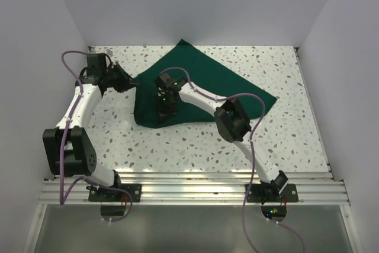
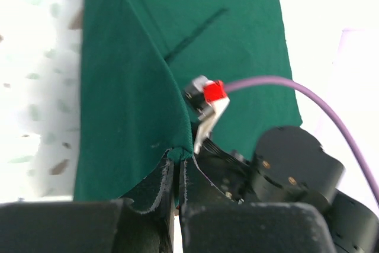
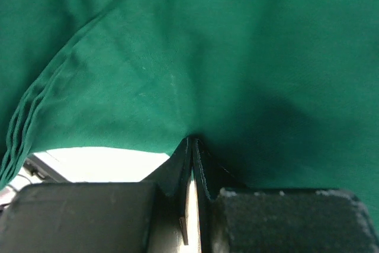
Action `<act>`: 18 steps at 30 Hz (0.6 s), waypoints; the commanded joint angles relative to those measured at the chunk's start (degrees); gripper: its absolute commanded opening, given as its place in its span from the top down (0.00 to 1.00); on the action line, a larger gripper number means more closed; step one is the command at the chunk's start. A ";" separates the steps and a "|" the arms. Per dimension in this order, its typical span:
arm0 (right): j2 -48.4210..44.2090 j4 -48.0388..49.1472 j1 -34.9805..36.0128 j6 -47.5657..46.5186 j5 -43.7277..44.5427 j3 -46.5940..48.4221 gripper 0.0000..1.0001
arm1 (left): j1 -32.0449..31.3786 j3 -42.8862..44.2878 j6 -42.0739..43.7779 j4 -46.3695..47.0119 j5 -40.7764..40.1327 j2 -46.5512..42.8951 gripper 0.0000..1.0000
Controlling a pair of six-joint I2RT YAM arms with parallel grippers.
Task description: Prepare the surgical pack
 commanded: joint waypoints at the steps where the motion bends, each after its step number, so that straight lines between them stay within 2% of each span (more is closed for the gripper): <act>1: -7.79 1.73 -3.39 1.94 -3.26 -2.86 0.95 | -3.34 4.13 -3.58 -0.09 -1.22 -1.68 1.00; 5: -16.30 4.54 -7.09 3.00 -3.88 -7.07 0.95 | -7.11 8.60 -4.38 -1.32 -1.83 0.59 1.00; 9: -23.18 2.89 -12.80 1.08 -1.52 -9.63 0.95 | -10.81 12.13 -5.17 -1.59 -2.54 3.06 1.00; 13: -28.37 1.30 -23.68 -1.82 1.47 -16.12 0.95 | -14.15 14.59 -5.78 -1.41 -2.71 5.78 1.00; 18: -31.36 -1.34 -33.71 -6.75 6.74 -26.41 0.95 | -17.32 17.58 -6.66 -0.62 -2.72 9.47 1.00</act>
